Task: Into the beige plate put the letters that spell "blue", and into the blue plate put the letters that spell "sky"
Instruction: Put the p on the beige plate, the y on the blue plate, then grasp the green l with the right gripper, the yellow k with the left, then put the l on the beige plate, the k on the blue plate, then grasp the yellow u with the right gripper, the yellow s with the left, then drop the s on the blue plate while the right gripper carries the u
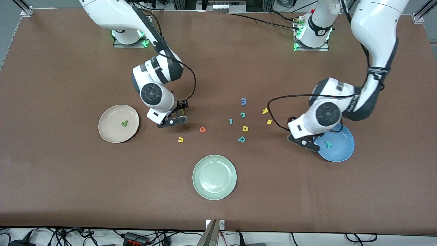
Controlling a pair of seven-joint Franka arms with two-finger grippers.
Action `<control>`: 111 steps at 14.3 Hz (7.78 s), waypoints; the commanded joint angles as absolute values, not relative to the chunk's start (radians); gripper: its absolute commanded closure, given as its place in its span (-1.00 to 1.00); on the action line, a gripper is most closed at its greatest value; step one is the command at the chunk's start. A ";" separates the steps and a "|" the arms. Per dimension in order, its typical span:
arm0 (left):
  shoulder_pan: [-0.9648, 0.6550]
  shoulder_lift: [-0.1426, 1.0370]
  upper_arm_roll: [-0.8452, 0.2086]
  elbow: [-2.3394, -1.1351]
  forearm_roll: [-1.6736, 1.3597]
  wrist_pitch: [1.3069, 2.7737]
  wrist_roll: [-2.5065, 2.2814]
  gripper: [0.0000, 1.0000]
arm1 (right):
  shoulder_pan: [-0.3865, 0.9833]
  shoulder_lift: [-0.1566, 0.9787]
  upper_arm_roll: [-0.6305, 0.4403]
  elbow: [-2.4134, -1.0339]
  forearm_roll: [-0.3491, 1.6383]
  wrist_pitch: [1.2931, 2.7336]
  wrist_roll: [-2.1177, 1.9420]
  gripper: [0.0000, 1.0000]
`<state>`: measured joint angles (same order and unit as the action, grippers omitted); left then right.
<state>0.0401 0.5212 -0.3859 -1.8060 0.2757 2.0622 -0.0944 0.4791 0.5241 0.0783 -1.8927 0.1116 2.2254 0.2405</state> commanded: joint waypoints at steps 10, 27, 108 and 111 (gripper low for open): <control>0.052 0.509 -0.543 -2.054 0.284 2.295 0.104 -1.00 | 0.509 0.586 0.071 -1.893 0.110 2.301 0.259 0.13; -0.032 0.592 -0.538 -2.109 0.442 2.427 0.249 -0.05 | 0.508 0.597 0.071 -1.893 0.110 2.299 0.258 0.81; 0.268 0.609 -0.545 -1.758 0.379 1.994 0.065 0.94 | 0.644 0.828 -0.164 -1.522 0.123 2.367 -0.807 0.35; 0.349 0.621 -0.543 -1.723 0.374 1.994 0.173 0.92 | 0.643 0.827 -0.164 -1.520 0.124 2.367 -0.805 0.57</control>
